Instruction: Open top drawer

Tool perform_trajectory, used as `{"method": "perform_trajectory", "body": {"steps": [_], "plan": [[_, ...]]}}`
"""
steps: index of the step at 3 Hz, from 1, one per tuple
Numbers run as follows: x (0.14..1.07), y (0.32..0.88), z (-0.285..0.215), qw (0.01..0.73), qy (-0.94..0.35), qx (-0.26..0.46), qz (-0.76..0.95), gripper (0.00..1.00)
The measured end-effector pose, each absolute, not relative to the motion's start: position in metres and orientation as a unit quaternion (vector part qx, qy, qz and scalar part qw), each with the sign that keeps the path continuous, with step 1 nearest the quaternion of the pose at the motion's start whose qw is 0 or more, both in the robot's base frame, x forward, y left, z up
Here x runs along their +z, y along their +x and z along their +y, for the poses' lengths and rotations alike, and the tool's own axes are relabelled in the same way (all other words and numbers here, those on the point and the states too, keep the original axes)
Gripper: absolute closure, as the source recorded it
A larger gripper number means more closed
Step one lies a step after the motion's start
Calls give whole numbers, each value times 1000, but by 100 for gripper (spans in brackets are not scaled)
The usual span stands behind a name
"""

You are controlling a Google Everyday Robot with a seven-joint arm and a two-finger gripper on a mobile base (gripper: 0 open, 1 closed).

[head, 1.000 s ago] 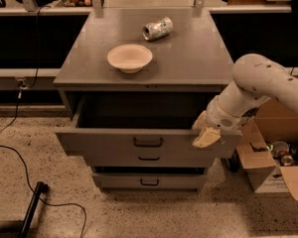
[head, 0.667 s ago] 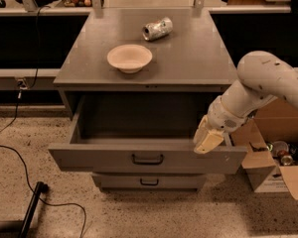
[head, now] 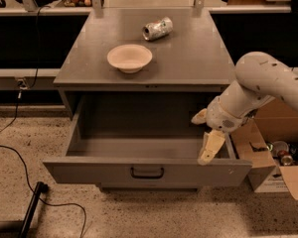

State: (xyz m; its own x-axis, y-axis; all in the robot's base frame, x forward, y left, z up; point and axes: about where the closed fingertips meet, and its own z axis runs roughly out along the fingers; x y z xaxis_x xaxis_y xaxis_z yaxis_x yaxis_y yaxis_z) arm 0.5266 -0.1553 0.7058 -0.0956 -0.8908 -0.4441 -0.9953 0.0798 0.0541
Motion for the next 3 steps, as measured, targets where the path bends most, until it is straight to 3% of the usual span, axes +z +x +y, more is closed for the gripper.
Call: {"method": "perform_trajectory", "body": {"steps": [1,3], "plan": [[706,528,-155,150,-654,174,720,0],[698,557,-158,143,-653,156,728,36]]}}
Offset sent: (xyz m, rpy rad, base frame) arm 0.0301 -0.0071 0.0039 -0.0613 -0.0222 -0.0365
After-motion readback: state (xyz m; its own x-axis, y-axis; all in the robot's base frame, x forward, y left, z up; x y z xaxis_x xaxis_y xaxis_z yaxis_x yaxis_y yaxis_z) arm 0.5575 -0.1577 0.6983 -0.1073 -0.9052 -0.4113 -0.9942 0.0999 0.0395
